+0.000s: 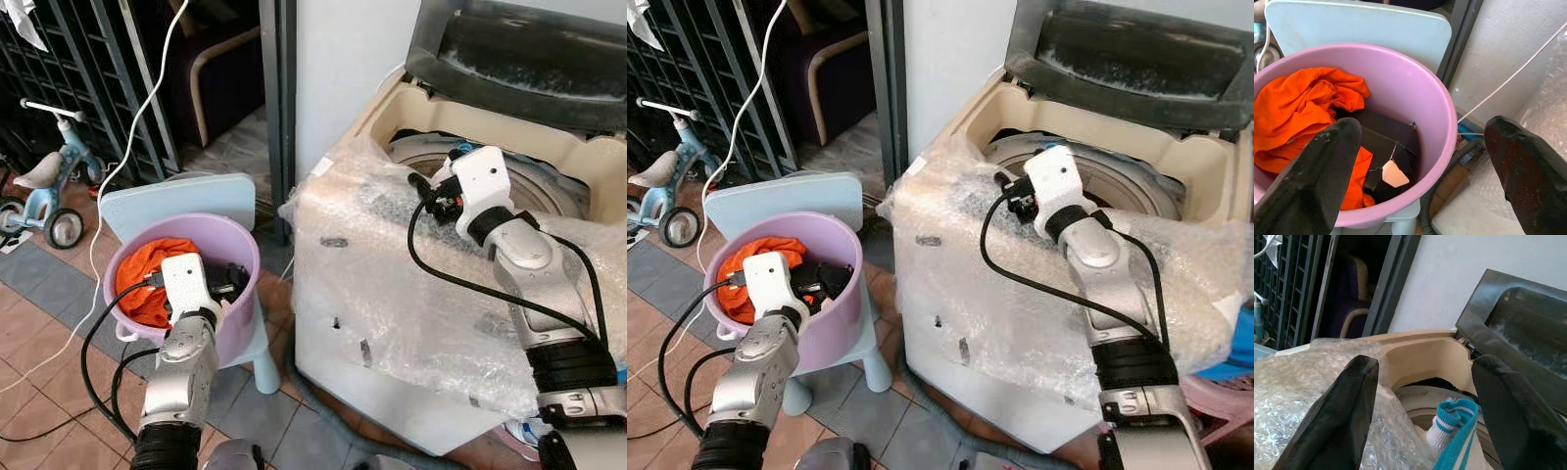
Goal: Clothes washing
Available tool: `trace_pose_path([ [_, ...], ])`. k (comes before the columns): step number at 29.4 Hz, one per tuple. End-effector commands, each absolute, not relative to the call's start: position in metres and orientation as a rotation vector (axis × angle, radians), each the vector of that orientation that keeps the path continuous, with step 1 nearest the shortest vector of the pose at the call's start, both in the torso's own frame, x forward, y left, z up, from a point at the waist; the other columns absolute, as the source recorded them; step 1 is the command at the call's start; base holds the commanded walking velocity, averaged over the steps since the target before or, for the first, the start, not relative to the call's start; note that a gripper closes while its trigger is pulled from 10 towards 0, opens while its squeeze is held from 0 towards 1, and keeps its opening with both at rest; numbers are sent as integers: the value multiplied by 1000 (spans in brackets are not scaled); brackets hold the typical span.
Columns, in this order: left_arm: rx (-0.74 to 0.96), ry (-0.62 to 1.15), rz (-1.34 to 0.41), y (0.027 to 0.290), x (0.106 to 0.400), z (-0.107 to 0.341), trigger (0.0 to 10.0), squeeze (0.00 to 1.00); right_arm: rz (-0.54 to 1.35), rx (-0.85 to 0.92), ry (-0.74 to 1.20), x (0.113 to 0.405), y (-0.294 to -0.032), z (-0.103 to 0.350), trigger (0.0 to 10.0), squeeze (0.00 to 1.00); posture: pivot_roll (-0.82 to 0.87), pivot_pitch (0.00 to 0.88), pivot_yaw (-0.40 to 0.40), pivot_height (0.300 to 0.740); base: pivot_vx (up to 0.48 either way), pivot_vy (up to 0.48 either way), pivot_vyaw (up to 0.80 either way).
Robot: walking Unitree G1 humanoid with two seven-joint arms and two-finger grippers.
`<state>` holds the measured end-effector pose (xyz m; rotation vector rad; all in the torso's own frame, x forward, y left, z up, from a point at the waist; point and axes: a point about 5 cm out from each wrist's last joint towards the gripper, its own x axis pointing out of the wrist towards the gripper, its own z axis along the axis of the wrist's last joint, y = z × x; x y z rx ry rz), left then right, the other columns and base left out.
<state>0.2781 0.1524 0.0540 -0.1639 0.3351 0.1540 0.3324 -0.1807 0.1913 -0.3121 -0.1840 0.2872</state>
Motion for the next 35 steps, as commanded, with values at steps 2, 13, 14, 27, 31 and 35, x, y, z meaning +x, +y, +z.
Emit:
trace_pose_path([
  [2,-163,331,153,151,279,55,10000,0,366,-270,-228,324,-166,193,10000,0,-15,0,26,740,0,0,0],
  [13,-189,324,145,147,279,55,10000,0,465,-142,-221,295,-124,174,10000,0,-21,0,15,740,0,0,0],
  [14,-188,329,144,146,278,54,10000,0,437,-161,-207,294,-124,171,10000,0,-20,0,15,740,0,0,0],
  [27,-185,348,137,143,277,50,10000,0,-116,-253,-90,323,-190,173,10000,0,-32,0,11,740,0,0,0],
  [31,-196,347,146,143,277,51,10000,0,6,-206,-210,322,-166,190,10000,0,-28,0,10,740,0,0,0],
  [35,-200,344,150,145,278,51,10000,0,97,-202,-252,318,-146,194,10000,0,-25,0,12,740,0,0,0],
])
